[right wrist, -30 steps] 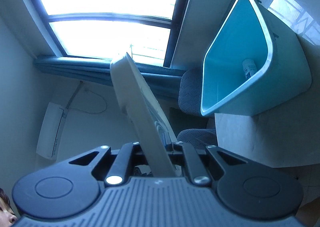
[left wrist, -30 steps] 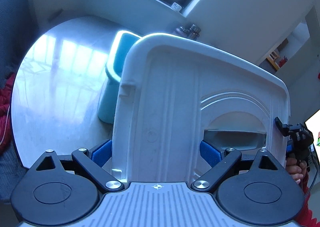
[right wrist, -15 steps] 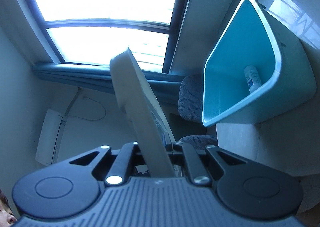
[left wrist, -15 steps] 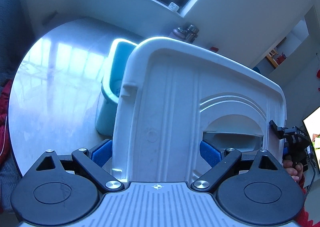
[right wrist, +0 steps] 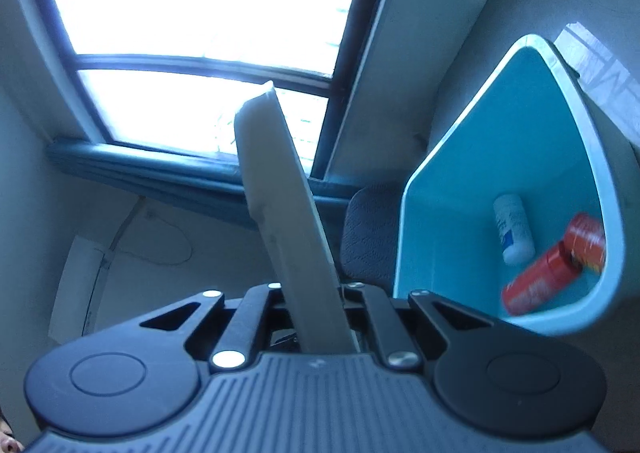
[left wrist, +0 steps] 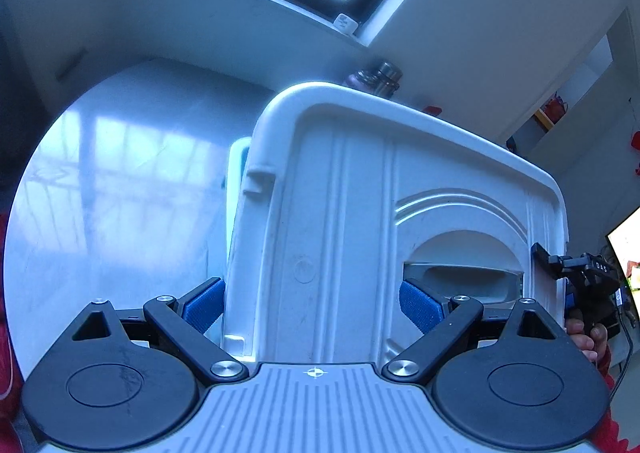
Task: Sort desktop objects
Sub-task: 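Tilt and lower the lid onto the blue bin's rim with both grippers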
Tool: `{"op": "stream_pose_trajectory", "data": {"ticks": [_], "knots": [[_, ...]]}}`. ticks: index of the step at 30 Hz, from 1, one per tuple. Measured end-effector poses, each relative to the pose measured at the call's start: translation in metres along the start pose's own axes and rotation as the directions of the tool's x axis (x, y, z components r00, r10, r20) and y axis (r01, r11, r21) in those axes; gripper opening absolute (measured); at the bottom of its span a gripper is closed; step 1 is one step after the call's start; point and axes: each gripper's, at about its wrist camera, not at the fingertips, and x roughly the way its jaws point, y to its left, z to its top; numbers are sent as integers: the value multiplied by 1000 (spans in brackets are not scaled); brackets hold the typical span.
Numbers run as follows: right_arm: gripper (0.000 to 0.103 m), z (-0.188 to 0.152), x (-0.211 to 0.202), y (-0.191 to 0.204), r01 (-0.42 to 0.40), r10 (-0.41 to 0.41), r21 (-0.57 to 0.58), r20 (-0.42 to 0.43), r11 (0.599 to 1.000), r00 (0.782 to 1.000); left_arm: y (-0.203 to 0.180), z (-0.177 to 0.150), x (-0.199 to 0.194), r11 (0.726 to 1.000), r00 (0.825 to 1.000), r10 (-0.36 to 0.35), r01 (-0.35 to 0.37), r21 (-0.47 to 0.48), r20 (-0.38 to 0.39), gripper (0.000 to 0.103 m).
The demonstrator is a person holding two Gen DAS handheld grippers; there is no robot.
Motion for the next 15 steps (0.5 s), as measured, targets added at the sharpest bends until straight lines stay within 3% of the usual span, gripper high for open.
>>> {"op": "stream_pose_trajectory", "data": {"ticks": [8, 11, 12, 13, 15], "knots": [[8, 40, 16, -21, 70, -70, 43, -6, 997, 998, 21, 43, 56, 999, 999, -12, 11, -30, -39, 94], [13, 56, 23, -29, 131, -128, 74, -36, 989, 991, 28, 53, 80, 999, 998, 6, -9, -52, -66, 94], [21, 61, 24, -29, 170, -168, 72, -40, 983, 985, 30, 55, 86, 998, 997, 16, -20, -55, -69, 94], [40, 67, 24, -28, 214, -211, 67, -42, 975, 976, 31, 58, 91, 998, 997, 25, -29, -59, -71, 94], [67, 77, 23, -25, 300, -298, 54, -32, 952, 954, 34, 62, 99, 997, 997, 36, -41, -71, -72, 94]]}}
